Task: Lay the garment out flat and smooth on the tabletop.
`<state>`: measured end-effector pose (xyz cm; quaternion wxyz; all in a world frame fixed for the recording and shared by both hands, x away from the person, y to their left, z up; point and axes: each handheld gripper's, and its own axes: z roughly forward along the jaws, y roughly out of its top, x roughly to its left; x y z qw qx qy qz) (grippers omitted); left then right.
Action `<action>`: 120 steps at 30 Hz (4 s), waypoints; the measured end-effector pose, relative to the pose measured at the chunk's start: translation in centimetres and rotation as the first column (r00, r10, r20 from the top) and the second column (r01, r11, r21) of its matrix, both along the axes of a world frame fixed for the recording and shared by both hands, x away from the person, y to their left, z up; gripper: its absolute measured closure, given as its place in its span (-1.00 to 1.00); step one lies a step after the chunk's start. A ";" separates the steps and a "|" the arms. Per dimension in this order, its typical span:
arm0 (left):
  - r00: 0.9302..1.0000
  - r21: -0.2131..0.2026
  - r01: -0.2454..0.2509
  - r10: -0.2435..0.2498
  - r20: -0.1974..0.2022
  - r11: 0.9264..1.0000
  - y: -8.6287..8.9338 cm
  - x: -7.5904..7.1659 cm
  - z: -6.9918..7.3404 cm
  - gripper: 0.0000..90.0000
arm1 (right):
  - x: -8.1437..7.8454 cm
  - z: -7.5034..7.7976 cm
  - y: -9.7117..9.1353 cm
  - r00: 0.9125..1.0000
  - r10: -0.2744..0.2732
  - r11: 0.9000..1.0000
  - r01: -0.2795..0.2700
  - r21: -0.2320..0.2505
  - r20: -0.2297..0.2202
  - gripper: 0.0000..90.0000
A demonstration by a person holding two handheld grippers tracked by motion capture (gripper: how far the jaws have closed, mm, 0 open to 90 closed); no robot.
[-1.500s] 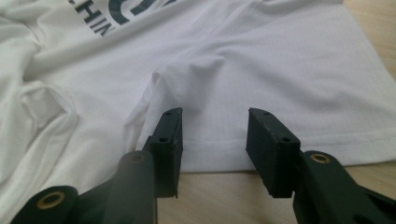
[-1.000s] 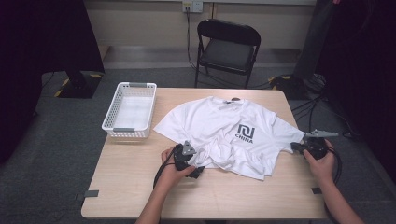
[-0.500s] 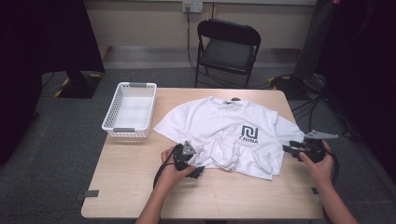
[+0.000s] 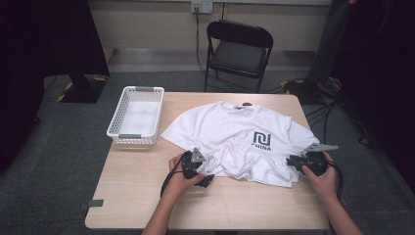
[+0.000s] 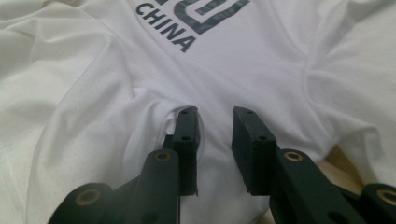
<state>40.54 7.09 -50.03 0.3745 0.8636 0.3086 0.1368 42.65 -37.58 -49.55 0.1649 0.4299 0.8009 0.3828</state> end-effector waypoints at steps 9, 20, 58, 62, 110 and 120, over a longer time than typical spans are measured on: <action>1.000 0.002 0.002 -0.002 0.002 1.000 0.1 -0.1 0.0 -0.78 | -1.5 0.5 0.2 1.000 0.003 1.000 -0.003 0.012 0.021 -0.22; 1.000 0.002 0.006 -0.006 0.001 1.000 0.1 -0.2 0.0 -0.77 | -3.7 -0.4 2.8 0.996 0.085 0.996 -0.085 -0.040 0.002 -0.71; 0.974 -0.054 -0.227 0.227 0.003 0.972 4.5 4.7 1.3 0.77 | -3.8 -0.5 3.0 0.996 0.088 0.995 -0.087 -0.056 0.013 -0.73; 0.974 -0.026 -0.226 0.226 0.015 0.974 5.2 4.8 1.5 0.96 | -3.8 -0.5 3.0 0.996 0.088 0.995 -0.087 -0.056 0.013 -0.73; 0.946 0.055 -0.320 0.322 -0.029 0.946 8.1 5.8 1.3 -0.18 | -4.0 -0.5 2.2 0.990 0.137 0.989 -0.136 -0.055 0.013 -0.72; 0.989 -0.090 -0.147 0.148 0.005 0.985 4.8 2.4 3.0 -0.43 | -4.1 -0.5 2.3 0.991 0.136 0.989 -0.136 -0.057 0.012 -0.73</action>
